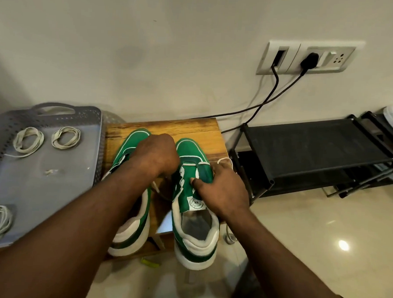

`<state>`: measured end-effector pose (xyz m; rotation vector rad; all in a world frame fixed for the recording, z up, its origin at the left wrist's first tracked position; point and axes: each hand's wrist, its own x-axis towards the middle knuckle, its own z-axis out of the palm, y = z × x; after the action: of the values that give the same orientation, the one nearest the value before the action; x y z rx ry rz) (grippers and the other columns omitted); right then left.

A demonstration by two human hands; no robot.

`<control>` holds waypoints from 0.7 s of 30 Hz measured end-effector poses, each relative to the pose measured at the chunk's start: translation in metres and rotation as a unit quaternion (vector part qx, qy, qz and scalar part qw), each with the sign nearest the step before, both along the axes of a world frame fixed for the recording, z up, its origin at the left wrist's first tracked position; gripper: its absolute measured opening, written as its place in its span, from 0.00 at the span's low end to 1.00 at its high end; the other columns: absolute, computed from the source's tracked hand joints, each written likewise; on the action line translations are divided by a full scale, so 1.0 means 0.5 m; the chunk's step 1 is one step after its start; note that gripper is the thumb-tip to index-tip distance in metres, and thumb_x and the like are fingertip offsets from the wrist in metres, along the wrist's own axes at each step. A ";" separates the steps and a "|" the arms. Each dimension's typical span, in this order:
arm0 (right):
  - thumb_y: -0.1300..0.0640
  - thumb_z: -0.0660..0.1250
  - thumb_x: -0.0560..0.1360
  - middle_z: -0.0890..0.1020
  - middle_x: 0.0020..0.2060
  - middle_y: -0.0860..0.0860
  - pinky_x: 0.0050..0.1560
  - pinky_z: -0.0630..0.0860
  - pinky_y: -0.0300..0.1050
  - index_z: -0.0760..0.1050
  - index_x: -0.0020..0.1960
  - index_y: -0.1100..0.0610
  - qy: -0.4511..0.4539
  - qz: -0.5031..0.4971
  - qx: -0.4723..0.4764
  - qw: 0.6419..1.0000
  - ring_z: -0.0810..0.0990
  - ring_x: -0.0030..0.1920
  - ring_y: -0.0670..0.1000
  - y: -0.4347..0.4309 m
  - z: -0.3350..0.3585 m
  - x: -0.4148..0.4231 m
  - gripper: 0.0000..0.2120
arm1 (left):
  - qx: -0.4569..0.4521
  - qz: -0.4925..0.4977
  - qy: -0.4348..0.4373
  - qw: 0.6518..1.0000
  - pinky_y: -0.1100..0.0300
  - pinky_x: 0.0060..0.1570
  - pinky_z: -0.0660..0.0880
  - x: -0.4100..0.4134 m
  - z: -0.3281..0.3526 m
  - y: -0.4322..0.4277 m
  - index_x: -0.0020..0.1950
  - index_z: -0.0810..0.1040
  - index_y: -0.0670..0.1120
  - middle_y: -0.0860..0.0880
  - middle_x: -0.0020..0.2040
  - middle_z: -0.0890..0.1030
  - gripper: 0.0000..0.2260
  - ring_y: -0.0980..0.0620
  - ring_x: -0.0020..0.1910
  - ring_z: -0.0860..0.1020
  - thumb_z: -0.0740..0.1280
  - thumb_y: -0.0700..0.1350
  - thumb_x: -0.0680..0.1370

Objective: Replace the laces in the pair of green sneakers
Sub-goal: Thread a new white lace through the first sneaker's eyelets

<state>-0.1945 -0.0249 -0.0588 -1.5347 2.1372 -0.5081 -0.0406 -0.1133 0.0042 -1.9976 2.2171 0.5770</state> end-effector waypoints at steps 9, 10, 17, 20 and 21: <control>0.35 0.65 0.75 0.78 0.57 0.47 0.45 0.72 0.47 0.78 0.63 0.50 0.028 0.000 -0.009 1.000 0.76 0.49 0.50 0.002 -0.009 0.004 0.24 | 0.183 0.121 0.298 0.929 0.63 0.22 0.68 0.045 0.016 -0.010 0.49 0.81 0.41 0.41 0.45 0.87 0.08 0.57 0.24 0.70 0.63 0.37 0.84; 0.36 0.65 0.76 0.78 0.58 0.47 0.45 0.72 0.47 0.77 0.64 0.50 0.031 0.001 -0.013 0.999 0.75 0.50 0.50 0.003 -0.009 0.005 0.24 | 0.201 0.142 0.329 0.912 0.65 0.20 0.64 0.056 0.020 -0.012 0.50 0.81 0.40 0.40 0.49 0.88 0.08 0.58 0.23 0.68 0.62 0.35 0.84; 0.38 0.64 0.79 0.75 0.66 0.48 0.50 0.74 0.49 0.72 0.71 0.51 0.024 0.003 -0.018 1.000 0.79 0.60 0.54 0.002 -0.009 0.008 0.26 | 0.304 0.229 0.473 0.795 0.69 0.17 0.67 0.074 0.045 -0.003 0.45 0.78 0.37 0.39 0.52 0.86 0.11 0.56 0.25 0.80 0.60 0.35 0.85; 0.39 0.65 0.78 0.73 0.69 0.49 0.50 0.73 0.48 0.69 0.74 0.52 0.018 -0.003 -0.028 0.999 0.79 0.62 0.55 0.000 -0.012 0.000 0.28 | 0.345 0.264 0.526 0.731 0.65 0.17 0.72 0.078 0.062 0.001 0.46 0.76 0.37 0.35 0.56 0.84 0.12 0.48 0.32 0.86 0.58 0.36 0.86; 0.39 0.65 0.78 0.74 0.68 0.48 0.50 0.73 0.47 0.69 0.74 0.52 0.017 -0.004 -0.032 0.999 0.79 0.61 0.55 -0.001 -0.013 -0.001 0.29 | 0.352 0.265 0.532 0.723 0.66 0.17 0.71 0.079 0.063 0.003 0.46 0.76 0.37 0.35 0.57 0.84 0.12 0.48 0.34 0.87 0.58 0.36 0.86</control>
<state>-0.1953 -0.0256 -0.0652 -1.5810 2.1727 -0.5621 -0.0010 -0.1119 0.0358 -1.9398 1.1071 2.6727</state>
